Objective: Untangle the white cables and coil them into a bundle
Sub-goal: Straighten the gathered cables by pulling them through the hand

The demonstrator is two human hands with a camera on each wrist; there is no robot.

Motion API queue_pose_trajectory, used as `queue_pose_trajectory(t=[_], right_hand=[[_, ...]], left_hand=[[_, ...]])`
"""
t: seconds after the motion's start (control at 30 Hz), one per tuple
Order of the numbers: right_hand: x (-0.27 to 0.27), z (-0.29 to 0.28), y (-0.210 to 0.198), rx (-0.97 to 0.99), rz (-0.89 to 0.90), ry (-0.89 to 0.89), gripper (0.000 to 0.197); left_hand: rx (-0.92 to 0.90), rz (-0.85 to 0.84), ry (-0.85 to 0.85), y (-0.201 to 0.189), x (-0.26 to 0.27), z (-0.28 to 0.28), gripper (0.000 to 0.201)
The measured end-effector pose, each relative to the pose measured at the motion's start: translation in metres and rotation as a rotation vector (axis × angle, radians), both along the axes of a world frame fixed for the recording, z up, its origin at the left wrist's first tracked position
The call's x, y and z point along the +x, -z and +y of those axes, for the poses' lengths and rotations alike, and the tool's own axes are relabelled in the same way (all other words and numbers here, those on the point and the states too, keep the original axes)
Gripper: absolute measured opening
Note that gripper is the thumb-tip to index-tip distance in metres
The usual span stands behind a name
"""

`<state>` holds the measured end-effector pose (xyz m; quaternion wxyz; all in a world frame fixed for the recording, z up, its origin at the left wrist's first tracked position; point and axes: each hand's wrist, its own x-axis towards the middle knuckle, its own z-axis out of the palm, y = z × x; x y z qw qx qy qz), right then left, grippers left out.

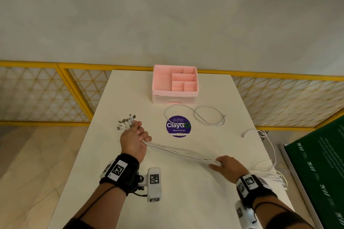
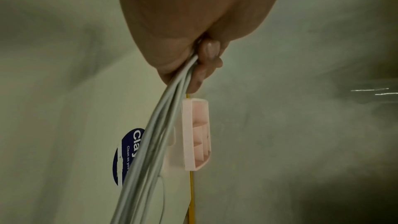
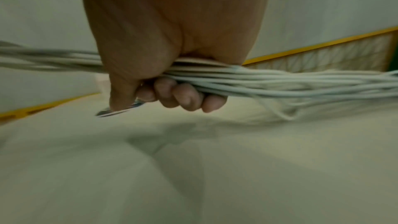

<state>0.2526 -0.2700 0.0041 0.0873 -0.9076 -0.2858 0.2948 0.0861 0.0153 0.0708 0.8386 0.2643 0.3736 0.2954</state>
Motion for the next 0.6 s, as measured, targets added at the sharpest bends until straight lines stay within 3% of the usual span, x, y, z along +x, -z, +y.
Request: queue_pose_trajectory(t=[0.17,0.27,0.37,0.43,0.5,0.6], right_hand=[[0.04,-0.056,-0.018,-0.092,-0.11,0.195,0.045],[0.061,-0.071,-0.054,-0.057,-0.247,0.357,0.028],[0.079,-0.08,-0.09,0.189,-0.69,0.544,0.034],[0.083,-0.079,-0.101,0.323,-0.86,0.618,0.042],[0.082,-0.076,-0.093,0.25,-0.799,0.647,0.037],[0.074,-0.076,-0.062,-0.108,-0.618,0.598,0.037]], left_hand=[[-0.104,-0.007,0.007,0.004,0.001,0.0,0.033],[-0.158,-0.018,0.025,0.007,0.004,-0.008,0.035],[-0.191,-0.031,0.055,0.009,0.008,-0.02,0.036],[-0.196,-0.036,0.064,0.012,0.009,-0.026,0.036],[-0.194,-0.029,0.061,0.013,0.007,-0.026,0.035],[-0.18,-0.016,0.042,0.013,0.003,-0.021,0.035]])
